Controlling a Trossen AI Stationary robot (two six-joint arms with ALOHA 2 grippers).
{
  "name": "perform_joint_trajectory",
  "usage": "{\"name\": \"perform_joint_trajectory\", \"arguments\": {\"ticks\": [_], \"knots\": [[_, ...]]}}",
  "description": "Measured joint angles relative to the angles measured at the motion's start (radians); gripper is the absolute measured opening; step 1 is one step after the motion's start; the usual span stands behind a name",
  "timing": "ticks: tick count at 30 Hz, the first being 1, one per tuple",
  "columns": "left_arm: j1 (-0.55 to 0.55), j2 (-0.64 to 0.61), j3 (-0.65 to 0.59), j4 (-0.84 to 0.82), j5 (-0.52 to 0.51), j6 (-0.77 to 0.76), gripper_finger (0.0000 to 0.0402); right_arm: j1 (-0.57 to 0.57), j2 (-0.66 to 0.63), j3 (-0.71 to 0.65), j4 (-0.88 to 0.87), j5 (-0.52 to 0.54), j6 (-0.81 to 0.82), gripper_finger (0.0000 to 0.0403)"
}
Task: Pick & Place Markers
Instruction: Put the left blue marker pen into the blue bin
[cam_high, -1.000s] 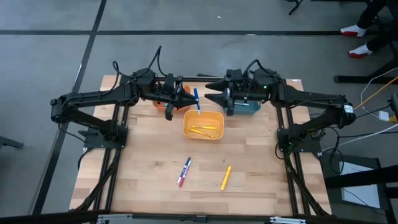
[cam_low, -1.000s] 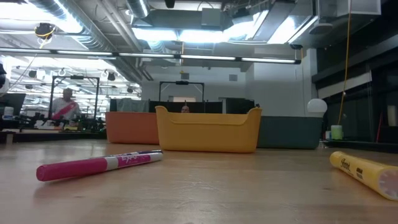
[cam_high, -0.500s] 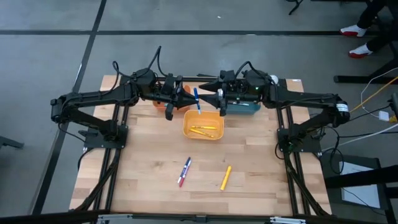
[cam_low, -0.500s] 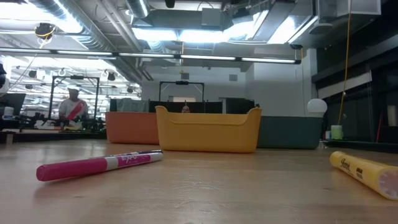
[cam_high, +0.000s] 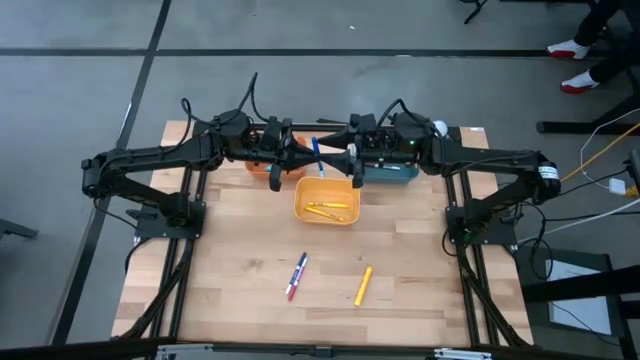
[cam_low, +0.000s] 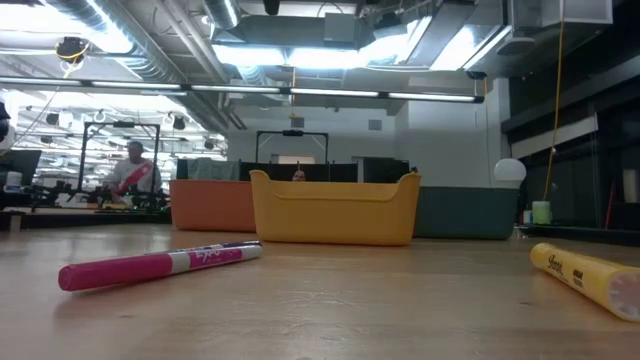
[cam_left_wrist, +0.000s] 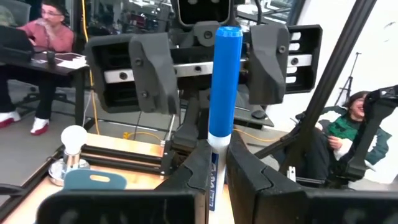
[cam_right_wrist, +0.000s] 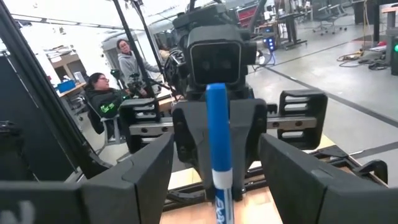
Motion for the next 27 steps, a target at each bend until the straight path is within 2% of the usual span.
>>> {"name": "perform_joint_trajectory", "arguments": {"ticks": [21,24,27], "knots": [[-0.015,0.000,0.000,0.008,-0.003,-0.001,0.0023,0.000,0.031,0.000,0.043,0.000,-0.019,0.0233],[-0.015,0.000,0.000,0.008,-0.003,-0.003,0.0023,0.000,0.031,0.000,0.043,0.000,-0.021,0.0217],[-0.015,0.000,0.000,0.008,-0.003,-0.003,0.0023,0.000,0.031,0.000,0.044,-0.006,-0.018,0.0182]]}}
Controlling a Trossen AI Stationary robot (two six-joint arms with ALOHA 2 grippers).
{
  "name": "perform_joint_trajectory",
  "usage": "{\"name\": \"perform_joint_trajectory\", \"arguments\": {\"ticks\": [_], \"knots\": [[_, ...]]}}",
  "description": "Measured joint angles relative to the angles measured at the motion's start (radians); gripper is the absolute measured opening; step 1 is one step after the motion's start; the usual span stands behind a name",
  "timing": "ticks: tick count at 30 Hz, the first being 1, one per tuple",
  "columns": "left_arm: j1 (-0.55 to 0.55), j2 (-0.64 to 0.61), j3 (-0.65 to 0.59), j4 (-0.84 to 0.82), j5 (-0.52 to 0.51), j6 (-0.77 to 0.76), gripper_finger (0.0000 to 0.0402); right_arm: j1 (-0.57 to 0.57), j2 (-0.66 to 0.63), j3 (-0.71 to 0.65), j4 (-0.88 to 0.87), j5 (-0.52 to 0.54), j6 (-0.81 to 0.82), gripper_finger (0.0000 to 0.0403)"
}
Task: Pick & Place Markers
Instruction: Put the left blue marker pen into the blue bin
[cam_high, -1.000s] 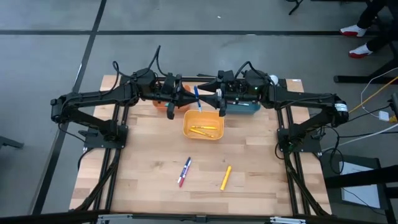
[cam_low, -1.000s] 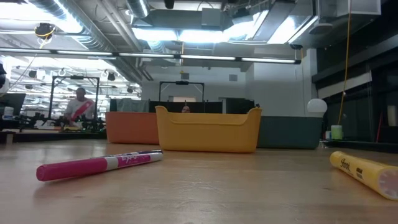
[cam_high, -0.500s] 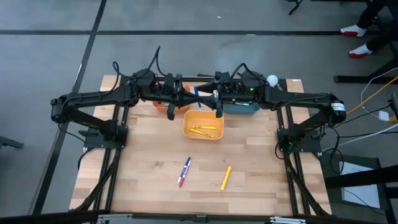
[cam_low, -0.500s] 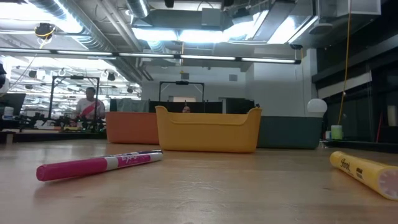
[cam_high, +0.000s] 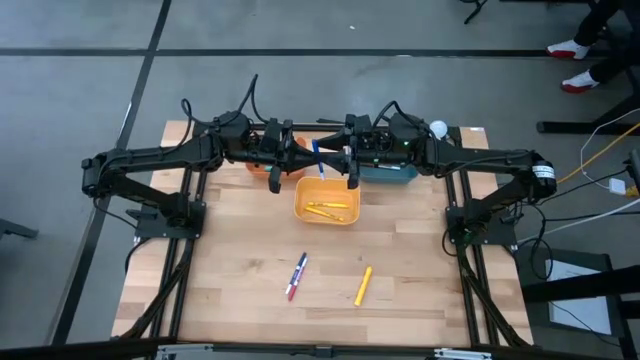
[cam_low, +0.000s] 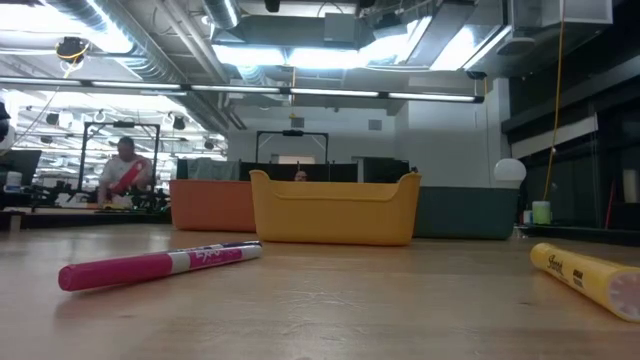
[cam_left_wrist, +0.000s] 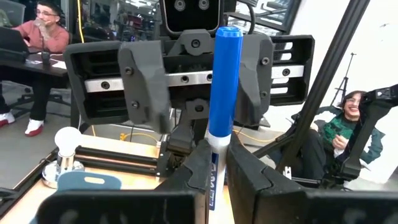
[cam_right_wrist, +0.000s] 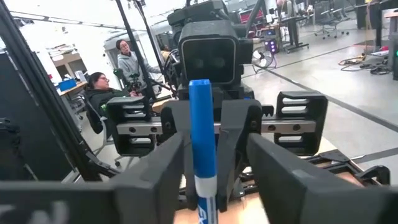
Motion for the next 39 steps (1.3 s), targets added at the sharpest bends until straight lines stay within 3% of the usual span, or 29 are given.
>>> {"name": "perform_joint_trajectory", "arguments": {"ticks": [8,21,31,39], "knots": [[0.000,0.000,0.000,-0.002,0.000,-0.004,0.0039,0.001,0.000,0.000,0.001,-0.007,-0.006,0.0038],[0.000,0.000,0.000,-0.005,-0.004,-0.025,0.0132,0.000,0.000,0.000,0.000,-0.028,-0.004,0.0040],[0.000,0.000,0.000,-0.037,-0.003,-0.035,0.0225,0.000,-0.003,0.000,0.000,-0.038,-0.002,0.0040],[0.001,0.000,0.000,-0.111,0.005,-0.011,0.0243,0.000,-0.041,0.057,-0.055,-0.063,0.004,0.0040]]}}
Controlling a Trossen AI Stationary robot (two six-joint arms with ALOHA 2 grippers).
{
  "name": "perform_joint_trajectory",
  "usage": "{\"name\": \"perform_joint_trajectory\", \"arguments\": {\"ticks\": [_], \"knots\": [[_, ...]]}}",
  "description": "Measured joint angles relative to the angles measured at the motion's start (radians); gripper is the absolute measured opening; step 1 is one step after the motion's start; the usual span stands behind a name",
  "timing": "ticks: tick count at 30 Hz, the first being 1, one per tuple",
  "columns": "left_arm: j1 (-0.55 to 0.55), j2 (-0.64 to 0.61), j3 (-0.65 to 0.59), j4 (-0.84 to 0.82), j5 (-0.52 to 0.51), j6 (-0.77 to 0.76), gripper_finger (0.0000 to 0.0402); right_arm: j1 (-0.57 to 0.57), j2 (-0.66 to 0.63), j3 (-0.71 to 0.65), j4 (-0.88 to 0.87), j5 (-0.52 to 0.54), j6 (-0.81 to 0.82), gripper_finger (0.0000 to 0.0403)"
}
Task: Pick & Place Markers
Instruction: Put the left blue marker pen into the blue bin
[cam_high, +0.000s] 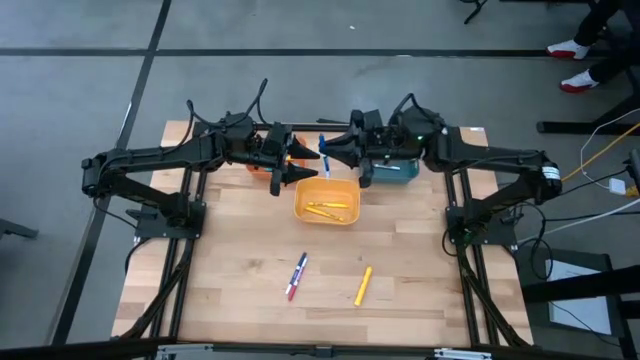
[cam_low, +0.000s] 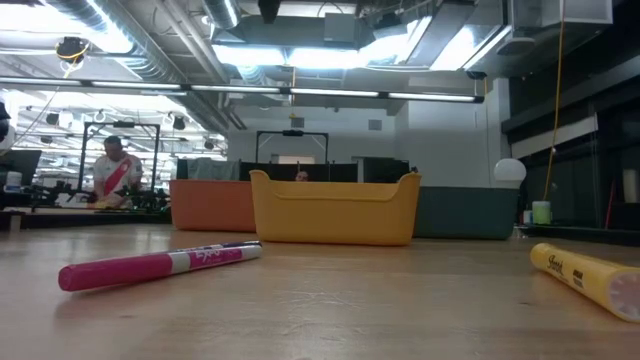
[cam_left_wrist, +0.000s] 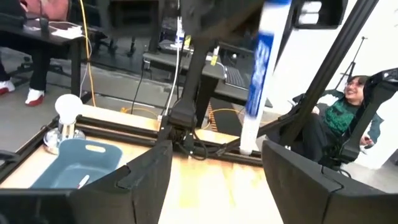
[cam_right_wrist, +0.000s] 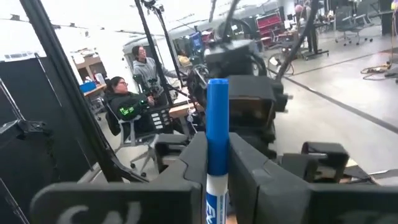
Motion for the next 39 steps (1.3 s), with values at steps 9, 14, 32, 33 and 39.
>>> {"name": "perform_joint_trajectory", "arguments": {"ticks": [9,14,32,33,39], "knots": [[0.001,0.000,0.000,-0.006,0.000,0.003,0.0238,-0.010,-0.035,0.154,-0.372,0.125,-0.094,0.0041],[0.001,0.000,0.000,-0.006,0.000,-0.014,0.0237,-0.010,-0.035,0.235,-0.549,0.197,-0.143,0.0041],[0.001,0.000,0.000,-0.006,-0.001,-0.053,0.0238,-0.210,-0.036,0.295,-0.845,0.236,-0.274,0.0041],[0.001,0.000,0.000,-0.006,-0.001,-0.053,0.0237,-0.223,-0.036,0.295,-0.859,0.220,-0.278,0.0041],[0.001,0.000,0.000,-0.006,-0.010,-0.060,0.0235,-0.284,-0.036,0.294,-0.994,0.167,-0.342,0.0041]]}}
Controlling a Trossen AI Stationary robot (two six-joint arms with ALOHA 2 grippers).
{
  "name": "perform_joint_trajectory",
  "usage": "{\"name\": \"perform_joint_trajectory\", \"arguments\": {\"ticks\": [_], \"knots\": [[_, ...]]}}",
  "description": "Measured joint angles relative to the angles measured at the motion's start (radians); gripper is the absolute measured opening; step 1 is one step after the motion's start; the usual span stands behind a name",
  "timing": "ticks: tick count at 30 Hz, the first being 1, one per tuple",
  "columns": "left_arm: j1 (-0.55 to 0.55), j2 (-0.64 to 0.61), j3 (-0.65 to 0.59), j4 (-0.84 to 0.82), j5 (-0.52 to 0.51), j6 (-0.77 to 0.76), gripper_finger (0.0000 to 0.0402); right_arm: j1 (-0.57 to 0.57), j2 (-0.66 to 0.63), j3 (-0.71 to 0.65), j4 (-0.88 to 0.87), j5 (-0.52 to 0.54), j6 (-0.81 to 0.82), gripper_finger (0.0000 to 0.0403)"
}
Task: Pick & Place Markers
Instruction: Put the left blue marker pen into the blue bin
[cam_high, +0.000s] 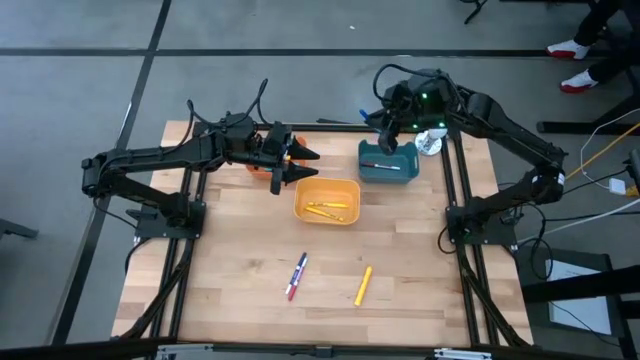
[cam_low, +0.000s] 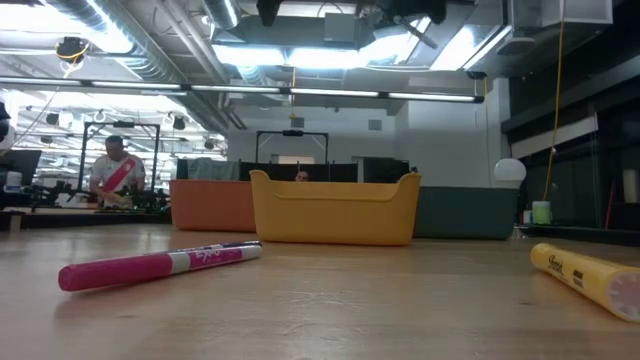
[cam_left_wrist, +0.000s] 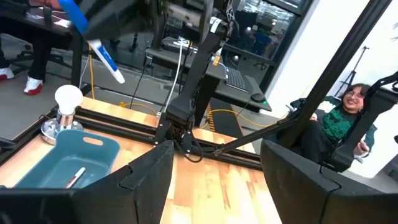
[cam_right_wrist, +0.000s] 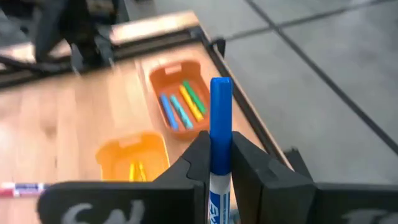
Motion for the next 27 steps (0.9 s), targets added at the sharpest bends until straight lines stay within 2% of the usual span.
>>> {"name": "perform_joint_trajectory", "arguments": {"ticks": [7,14,27], "knots": [[0.000,0.000,0.000,0.000,-0.048,0.000,0.0233,-0.037,0.000,-0.001,-0.124,0.000,-0.019,0.0042],[0.000,0.000,0.000,0.000,-0.054,-0.002,0.0233,-0.064,-0.003,-0.015,-0.160,0.000,-0.037,0.0042],[0.000,0.000,0.000,0.000,-0.055,-0.026,0.0233,-0.072,-0.104,-0.362,0.052,0.000,-0.056,0.0042]]}}
